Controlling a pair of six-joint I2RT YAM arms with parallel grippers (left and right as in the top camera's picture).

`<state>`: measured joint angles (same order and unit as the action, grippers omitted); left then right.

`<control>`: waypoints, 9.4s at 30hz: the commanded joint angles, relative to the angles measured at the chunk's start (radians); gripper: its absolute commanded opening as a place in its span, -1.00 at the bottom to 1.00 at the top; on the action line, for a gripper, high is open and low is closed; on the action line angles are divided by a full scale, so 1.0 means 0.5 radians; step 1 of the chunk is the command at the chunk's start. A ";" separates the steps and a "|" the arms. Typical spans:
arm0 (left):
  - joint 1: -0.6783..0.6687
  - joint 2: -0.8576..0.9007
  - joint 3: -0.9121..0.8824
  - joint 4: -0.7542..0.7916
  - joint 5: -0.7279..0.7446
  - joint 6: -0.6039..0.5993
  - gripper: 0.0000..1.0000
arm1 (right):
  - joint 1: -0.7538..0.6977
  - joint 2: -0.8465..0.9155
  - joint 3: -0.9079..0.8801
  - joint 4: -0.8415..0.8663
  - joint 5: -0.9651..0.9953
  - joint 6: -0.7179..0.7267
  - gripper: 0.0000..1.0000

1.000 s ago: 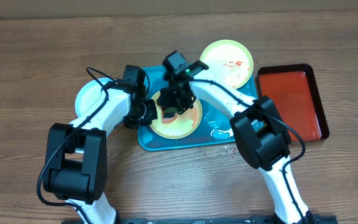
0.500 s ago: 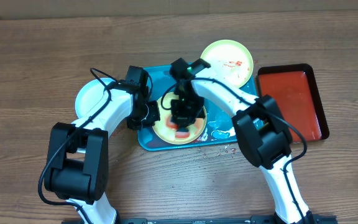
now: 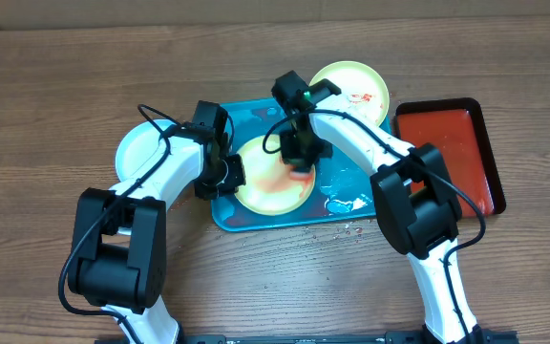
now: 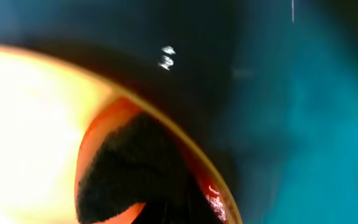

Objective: Clean dirty plates on tray and stack at the side

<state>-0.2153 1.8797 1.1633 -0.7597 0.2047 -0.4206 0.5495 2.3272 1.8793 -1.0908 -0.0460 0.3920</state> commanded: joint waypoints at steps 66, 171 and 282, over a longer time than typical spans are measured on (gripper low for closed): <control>0.011 0.035 0.021 -0.037 0.019 -0.013 -0.91 | 0.291 0.074 -0.059 0.300 -0.816 0.134 -0.92; 0.748 -0.459 0.686 -0.641 -0.179 0.234 -0.91 | -0.750 -1.398 -0.050 -0.410 0.068 0.092 -0.92; -0.114 1.229 1.415 -1.052 0.271 0.470 -0.91 | -0.391 -0.491 -0.054 -0.208 -0.312 0.093 -0.92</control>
<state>-0.2638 2.4290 2.0033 -1.3243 0.2695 -0.2264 0.3565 2.0377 1.8454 -1.2072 -0.1833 0.4442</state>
